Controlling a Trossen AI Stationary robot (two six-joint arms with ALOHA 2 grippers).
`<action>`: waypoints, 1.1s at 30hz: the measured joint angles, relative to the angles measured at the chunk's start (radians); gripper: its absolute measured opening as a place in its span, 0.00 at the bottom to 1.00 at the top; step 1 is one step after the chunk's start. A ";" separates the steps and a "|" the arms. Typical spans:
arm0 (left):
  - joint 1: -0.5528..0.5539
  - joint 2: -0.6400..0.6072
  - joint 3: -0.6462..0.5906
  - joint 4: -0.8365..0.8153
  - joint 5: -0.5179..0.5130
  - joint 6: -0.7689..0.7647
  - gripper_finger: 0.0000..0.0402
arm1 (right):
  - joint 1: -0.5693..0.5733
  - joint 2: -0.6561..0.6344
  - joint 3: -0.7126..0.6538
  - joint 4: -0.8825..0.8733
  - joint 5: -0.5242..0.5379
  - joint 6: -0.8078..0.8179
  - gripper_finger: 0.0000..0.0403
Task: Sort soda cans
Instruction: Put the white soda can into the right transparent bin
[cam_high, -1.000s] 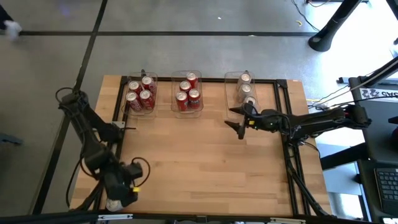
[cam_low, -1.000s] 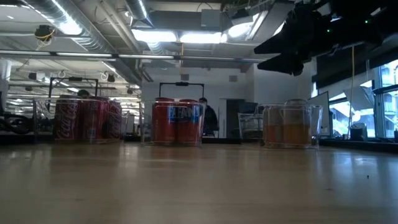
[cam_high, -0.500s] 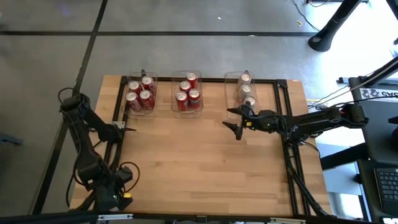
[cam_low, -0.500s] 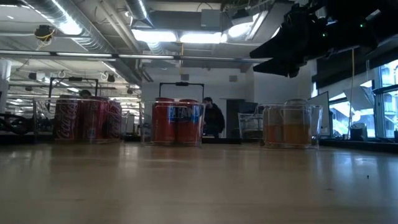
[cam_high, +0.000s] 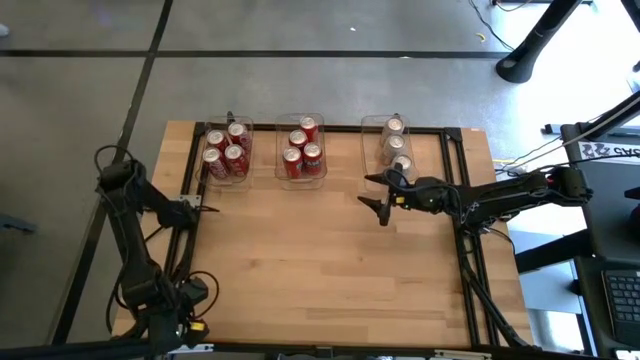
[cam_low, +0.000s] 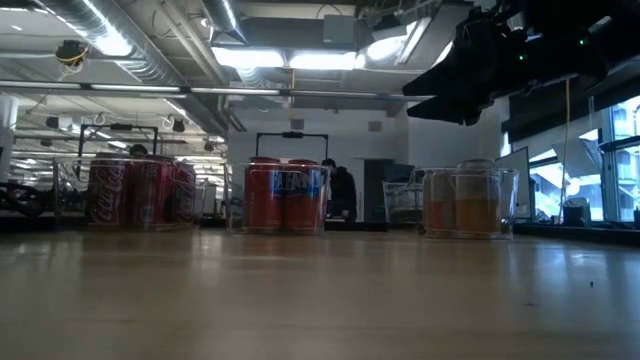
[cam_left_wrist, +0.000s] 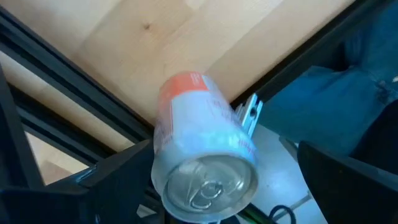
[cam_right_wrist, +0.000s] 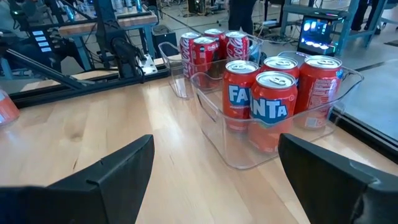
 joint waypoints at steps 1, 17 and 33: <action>-0.006 0.006 0.000 0.007 0.001 -0.002 0.96 | 0.000 0.000 0.000 -0.004 0.000 0.000 0.85; -0.029 0.067 0.002 0.023 0.062 0.039 0.96 | 0.000 0.000 0.000 -0.020 0.000 0.001 0.85; -0.055 0.083 -0.021 0.008 0.108 0.507 0.96 | 0.000 0.000 0.000 -0.044 0.000 0.005 0.85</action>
